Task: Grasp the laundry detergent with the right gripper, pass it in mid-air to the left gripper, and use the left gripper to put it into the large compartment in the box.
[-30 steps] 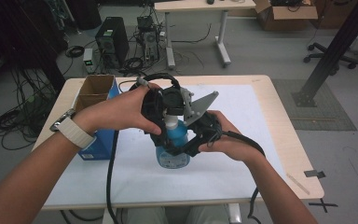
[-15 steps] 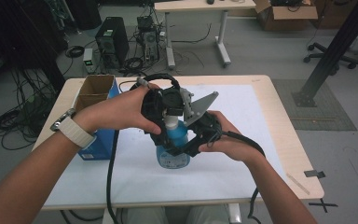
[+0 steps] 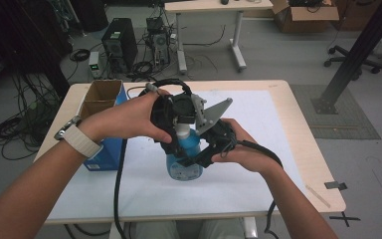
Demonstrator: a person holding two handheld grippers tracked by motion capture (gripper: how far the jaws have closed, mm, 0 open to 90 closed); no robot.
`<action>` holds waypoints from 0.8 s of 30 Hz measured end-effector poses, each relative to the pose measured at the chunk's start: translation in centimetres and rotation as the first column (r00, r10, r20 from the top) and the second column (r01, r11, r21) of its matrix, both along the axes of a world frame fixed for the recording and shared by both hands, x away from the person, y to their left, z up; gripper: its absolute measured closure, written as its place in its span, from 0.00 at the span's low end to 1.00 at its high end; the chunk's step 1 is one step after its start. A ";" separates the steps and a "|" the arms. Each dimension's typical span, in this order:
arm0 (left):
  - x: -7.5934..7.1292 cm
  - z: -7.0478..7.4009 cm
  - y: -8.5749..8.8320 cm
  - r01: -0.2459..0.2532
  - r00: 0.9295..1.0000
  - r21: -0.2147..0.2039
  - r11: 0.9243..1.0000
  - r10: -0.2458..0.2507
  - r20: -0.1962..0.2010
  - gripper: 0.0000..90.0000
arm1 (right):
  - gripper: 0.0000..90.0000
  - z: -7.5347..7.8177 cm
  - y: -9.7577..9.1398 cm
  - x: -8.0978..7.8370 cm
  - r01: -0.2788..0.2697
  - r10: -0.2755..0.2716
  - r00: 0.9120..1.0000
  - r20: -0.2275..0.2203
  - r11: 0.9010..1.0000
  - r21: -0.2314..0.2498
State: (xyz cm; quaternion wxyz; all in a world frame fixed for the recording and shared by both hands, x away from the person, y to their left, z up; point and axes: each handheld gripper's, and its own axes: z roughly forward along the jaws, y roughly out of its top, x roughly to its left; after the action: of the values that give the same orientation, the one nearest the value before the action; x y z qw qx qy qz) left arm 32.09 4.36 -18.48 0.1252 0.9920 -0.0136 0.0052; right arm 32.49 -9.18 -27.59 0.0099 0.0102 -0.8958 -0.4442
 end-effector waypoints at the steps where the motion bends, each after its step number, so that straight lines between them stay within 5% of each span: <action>1: 0.0 0.0 0.0 0.002 1.000 -0.001 1.000 -0.002 0.003 0.31 | 0.49 0.0 0.0 0.0 0.001 -0.001 1.000 -0.001 1.000 -0.002; 24: -0.1 -0.2 0.0 0.017 1.000 0.004 1.000 -0.017 0.005 0.41 | 0.49 -0.2 0.1 -0.1 0.005 -0.005 1.000 -0.006 1.000 -0.013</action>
State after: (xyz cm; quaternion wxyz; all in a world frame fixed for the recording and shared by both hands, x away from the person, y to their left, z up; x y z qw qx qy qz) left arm 32.00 4.33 -18.71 0.1230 0.9921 -0.0224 0.0063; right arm 32.42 -9.06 -27.81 0.0114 0.0066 -0.8986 -0.4385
